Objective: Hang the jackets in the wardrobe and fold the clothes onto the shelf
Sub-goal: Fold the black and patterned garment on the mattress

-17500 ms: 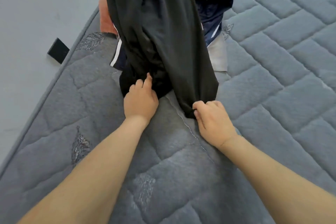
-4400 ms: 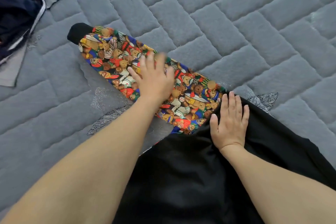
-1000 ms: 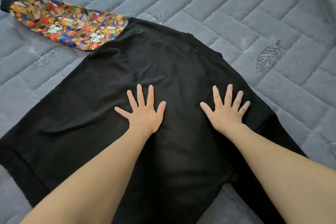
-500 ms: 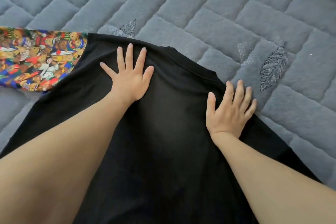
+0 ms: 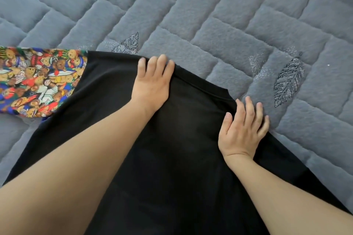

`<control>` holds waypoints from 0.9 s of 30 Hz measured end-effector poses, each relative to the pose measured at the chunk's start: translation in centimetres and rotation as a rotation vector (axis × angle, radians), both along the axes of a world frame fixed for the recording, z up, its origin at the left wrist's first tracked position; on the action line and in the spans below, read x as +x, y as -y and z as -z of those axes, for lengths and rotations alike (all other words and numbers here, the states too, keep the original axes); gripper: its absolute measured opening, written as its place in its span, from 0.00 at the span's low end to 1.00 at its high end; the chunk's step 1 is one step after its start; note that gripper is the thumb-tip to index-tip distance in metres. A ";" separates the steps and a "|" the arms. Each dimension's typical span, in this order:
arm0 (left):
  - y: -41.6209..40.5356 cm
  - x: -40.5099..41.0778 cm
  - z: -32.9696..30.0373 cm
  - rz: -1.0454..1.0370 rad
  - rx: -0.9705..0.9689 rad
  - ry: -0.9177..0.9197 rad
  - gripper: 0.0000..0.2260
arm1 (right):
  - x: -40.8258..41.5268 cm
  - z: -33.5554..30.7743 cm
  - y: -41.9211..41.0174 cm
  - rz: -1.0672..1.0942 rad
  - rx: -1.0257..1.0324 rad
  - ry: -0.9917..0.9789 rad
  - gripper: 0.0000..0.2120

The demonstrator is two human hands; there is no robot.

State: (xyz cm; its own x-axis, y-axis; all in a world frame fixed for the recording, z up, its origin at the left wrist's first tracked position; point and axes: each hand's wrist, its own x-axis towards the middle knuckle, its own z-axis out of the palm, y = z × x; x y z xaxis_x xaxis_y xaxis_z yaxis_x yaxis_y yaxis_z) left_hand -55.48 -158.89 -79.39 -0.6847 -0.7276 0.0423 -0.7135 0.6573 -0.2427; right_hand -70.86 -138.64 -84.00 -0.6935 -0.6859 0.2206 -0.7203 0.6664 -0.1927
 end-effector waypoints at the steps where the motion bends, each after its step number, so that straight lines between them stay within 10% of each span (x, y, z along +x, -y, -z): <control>1: 0.0 -0.5 0.0 0.024 -0.025 0.047 0.22 | 0.0 -0.2 0.1 -0.005 0.000 0.003 0.21; 8: -0.2 -1.3 0.5 0.060 -0.109 0.042 0.18 | -0.2 -0.2 0.2 -0.016 0.006 0.030 0.20; 17: -3.7 2.6 1.7 -0.115 0.081 -0.583 0.16 | 0.0 -1.1 -0.2 -0.090 -0.192 0.019 0.12; 27: -4.6 3.5 1.7 -0.147 0.190 -0.570 0.13 | 0.7 -1.7 -0.3 -0.106 -0.181 -0.038 0.18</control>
